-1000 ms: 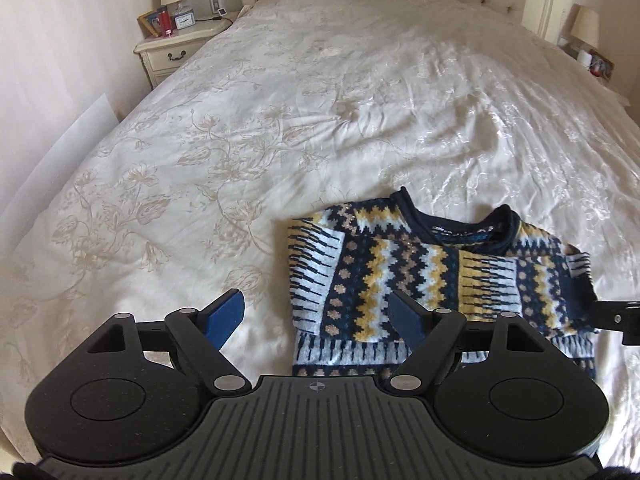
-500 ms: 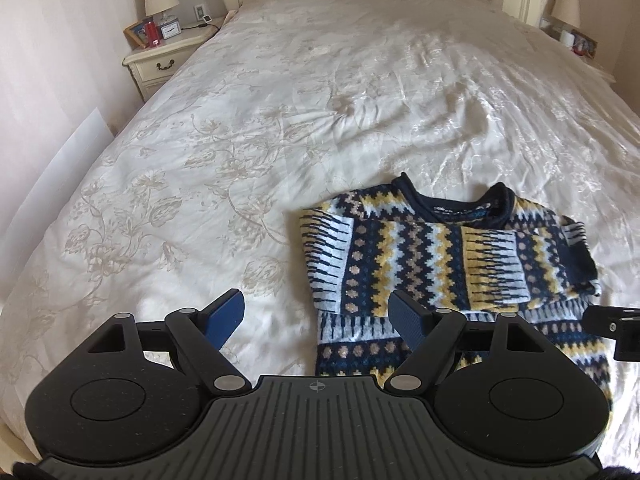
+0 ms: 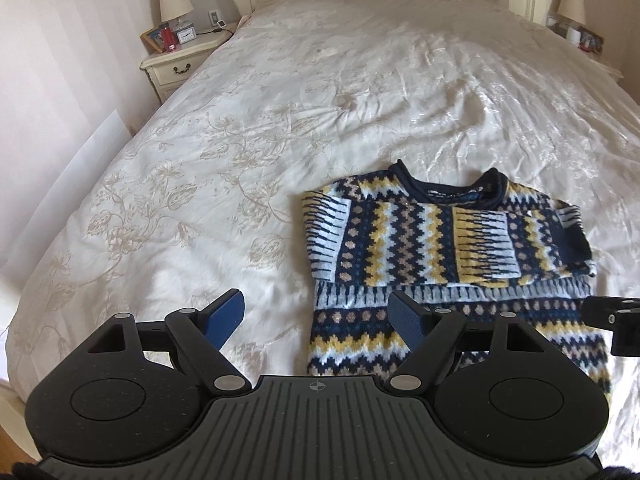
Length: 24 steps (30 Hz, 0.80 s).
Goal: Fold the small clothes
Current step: 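Withdraw both grippers above the folded sweater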
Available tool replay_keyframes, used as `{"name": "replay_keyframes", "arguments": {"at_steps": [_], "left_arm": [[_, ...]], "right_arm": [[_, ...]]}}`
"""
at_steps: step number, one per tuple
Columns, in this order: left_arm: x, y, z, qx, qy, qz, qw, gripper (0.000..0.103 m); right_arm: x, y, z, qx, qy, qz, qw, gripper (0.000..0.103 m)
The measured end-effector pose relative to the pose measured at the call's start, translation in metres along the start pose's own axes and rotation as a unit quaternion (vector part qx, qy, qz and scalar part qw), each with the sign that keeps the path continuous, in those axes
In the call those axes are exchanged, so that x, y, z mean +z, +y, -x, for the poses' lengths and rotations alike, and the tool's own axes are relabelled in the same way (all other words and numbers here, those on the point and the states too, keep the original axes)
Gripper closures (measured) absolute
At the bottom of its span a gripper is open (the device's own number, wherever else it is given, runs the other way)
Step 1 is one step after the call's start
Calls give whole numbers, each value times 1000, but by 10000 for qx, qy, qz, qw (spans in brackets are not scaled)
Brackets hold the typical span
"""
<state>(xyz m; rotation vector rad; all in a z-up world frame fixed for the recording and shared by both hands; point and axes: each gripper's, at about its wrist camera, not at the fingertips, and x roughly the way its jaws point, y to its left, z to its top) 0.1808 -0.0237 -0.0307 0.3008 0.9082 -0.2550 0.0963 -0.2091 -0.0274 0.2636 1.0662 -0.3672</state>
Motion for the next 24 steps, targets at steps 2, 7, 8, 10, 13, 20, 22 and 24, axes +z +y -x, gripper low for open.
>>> {"name": "replay_keyframes", "arguments": {"at_steps": [2,7,8,10,13,20,22,24], "left_arm": [[-10,-5,7,20,20,47,10000,25],[-34,-14,18,45,140,120,9998,25],[-40,-16,21,53,141,143,9998,25],[-51,-17,26,68,113,170,9998,25],[-70,-19,36,64,78,161,9998,25],[-113,-12,51,11,-102,144,9998,25],[-127,-6,54,-102,-199,249,9994,25],[-139,-2,53,-144,-273,326,9990,25]], "right_arm": [[-7,-5,5,61,7,52,10000,1],[-30,-21,20,144,-68,128,9998,1],[-35,-24,23,163,-103,143,9997,1],[-45,-33,30,226,-241,119,9994,1],[-65,-47,44,334,-568,155,9977,1],[-128,-71,79,372,-1884,542,9799,1],[-146,-76,84,301,-2272,630,9714,1],[-161,-80,83,284,-2383,688,9683,1]]}}
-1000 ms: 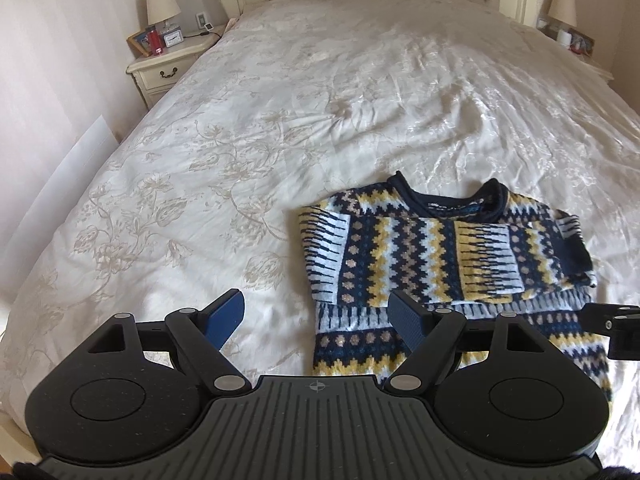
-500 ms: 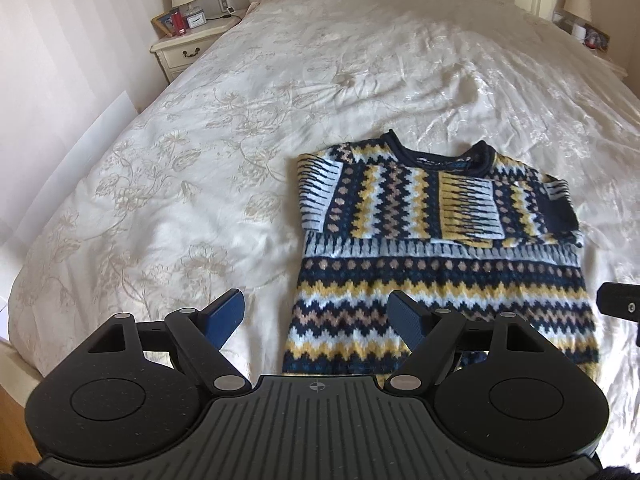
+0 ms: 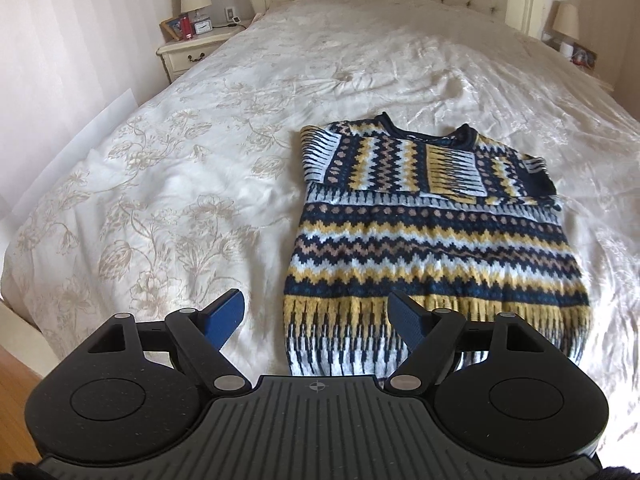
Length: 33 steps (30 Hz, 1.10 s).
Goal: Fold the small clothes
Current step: 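Withdraw both grippers above the folded sweater, then move both grippers to the navy ribbed hem of the sweater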
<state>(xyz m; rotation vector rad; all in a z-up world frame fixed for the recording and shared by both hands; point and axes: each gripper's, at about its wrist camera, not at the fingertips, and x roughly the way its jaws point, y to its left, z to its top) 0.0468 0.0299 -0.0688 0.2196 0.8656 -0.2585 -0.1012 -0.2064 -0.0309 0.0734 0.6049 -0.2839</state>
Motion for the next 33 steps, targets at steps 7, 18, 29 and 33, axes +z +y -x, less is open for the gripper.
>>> {"name": "replay_keyframes", "arguments": {"at_steps": [7,18,29,33], "left_arm": [[-40,8,-20,-93,331,-209,9992,27],[-91,20,-80,-304,1180,-269,9922,46],[-103,28,-112,-673,1411,-55,9877,46],[-103,21,-116,-932,1487,-163,9843,46]], "right_arm": [[-51,-15,-26,211,1079,-446,9929,24],[-113,-31,-86,616,2364,-786,9665,28],[-146,-34,-118,801,2951,-999,9469,31],[-150,-34,-120,901,2971,-1074,9445,32]]}}
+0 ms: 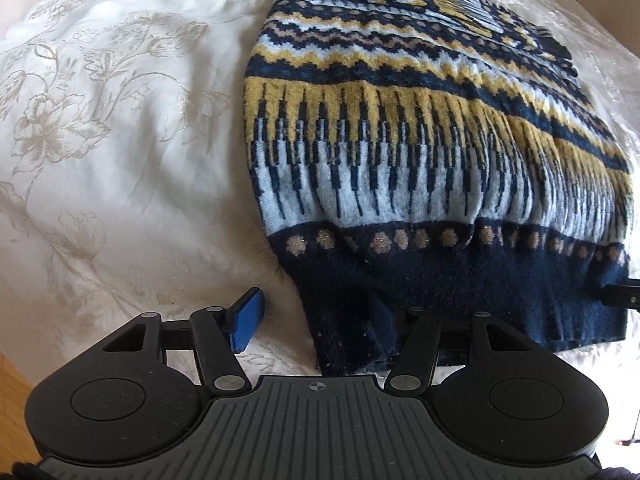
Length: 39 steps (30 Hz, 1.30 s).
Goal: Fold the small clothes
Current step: 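Move both grippers to the navy ribbed hem of the sweater, then grasp the hem with both grippers and lift it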
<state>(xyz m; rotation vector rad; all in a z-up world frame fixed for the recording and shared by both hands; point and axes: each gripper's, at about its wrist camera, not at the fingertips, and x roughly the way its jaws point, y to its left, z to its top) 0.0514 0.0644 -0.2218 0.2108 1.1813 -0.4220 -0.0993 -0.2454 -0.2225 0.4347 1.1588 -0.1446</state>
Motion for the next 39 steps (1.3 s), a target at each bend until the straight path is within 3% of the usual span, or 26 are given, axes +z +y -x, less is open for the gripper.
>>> {"name": "replay_keyframes", "arguments": {"at_steps": [7,9,11,12,13,14,19,28,39], "left_arm": [[0,-3,-8,-227,53,22,9997,47],[1,-1,-6,-280,40,53,9996,57],[2,2,-2,-373,31,52,9993,75],[3,4,0,-440,20,66,9990,79],[3,4,3,-480,6,79,9988,88],[3,6,7,-567,-13,103,9983,97],[7,9,33,-881,-195,338,9953,97],[39,10,87,-1288,-932,703,9848,98],[125,12,122,-1580,-1895,880,9651,98]], "right_arm": [[-4,2,-8,238,23,-126,9996,33],[-5,3,-8,265,12,-153,9995,37],[-6,4,-9,319,24,-168,9993,54],[-6,3,-8,348,42,-174,9992,62],[-5,3,-6,419,61,-201,9989,80],[-4,2,-5,519,80,-240,9983,88],[1,5,20,776,-105,-165,9968,90],[25,7,79,1213,-794,-165,9893,90],[95,5,110,1496,-1687,-611,9723,90]]}}
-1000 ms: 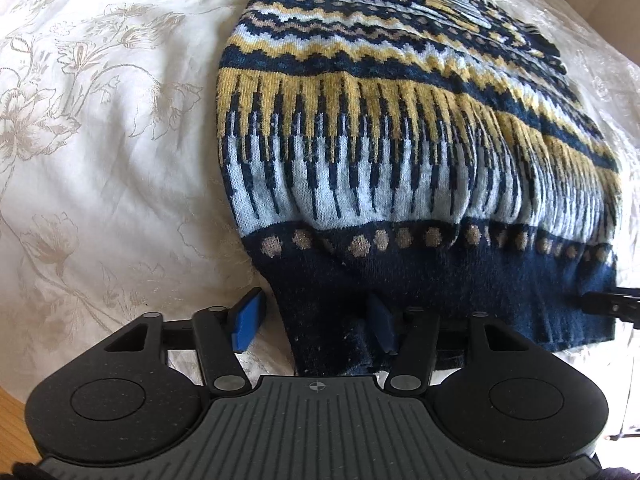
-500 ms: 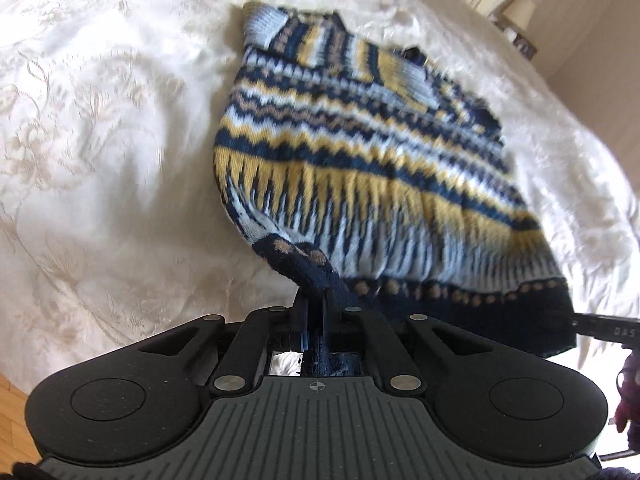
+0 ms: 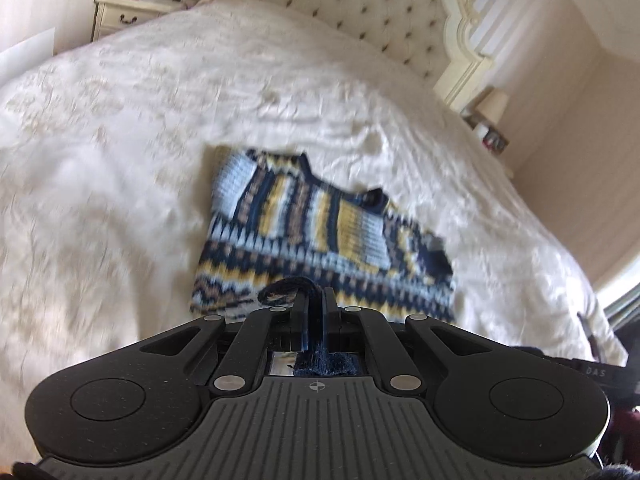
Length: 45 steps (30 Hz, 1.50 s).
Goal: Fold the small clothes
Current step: 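Grasp the hem with both grippers and lift it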
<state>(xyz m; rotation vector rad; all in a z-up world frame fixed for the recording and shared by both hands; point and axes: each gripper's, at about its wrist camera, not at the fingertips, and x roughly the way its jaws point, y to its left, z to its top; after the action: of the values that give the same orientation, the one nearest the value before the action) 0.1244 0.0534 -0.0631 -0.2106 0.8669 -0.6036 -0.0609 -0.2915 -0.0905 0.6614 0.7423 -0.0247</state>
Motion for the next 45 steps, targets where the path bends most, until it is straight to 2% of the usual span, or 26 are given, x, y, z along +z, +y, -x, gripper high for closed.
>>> {"name": "replay_keyframes", "arguments": {"at_steps": [8,16,23,32,37,40,41,45], "left_arm": [[66,-1,-39,-180,-400,25,9990,98],[112,5,-95,-266,-360,-14,9990,98],[137,19,-151,-115,-88,-10,9999,98],[149,37,-221,171,473,-231,9985,97],[156,54,-255,370,768,-1,9964,93],[160,62,-264,495,729,65,9961,90],[163,63,-266,602,644,20,9961,84],[177,69,-270,743,559,-47,9957,82]], "right_arm": [[70,-9,-24,13,-605,-390,9974,90],[127,-15,-69,-259,-811,-519,9950,90],[158,-26,-126,-714,-589,-590,9940,90],[184,-46,-192,-1267,-135,-612,9900,90],[194,-54,-221,-1478,110,-553,9874,88],[198,-58,-234,-1593,203,-536,9856,84],[198,-58,-237,-1640,221,-526,9848,84],[199,-59,-249,-1805,326,-472,9819,84]]}}
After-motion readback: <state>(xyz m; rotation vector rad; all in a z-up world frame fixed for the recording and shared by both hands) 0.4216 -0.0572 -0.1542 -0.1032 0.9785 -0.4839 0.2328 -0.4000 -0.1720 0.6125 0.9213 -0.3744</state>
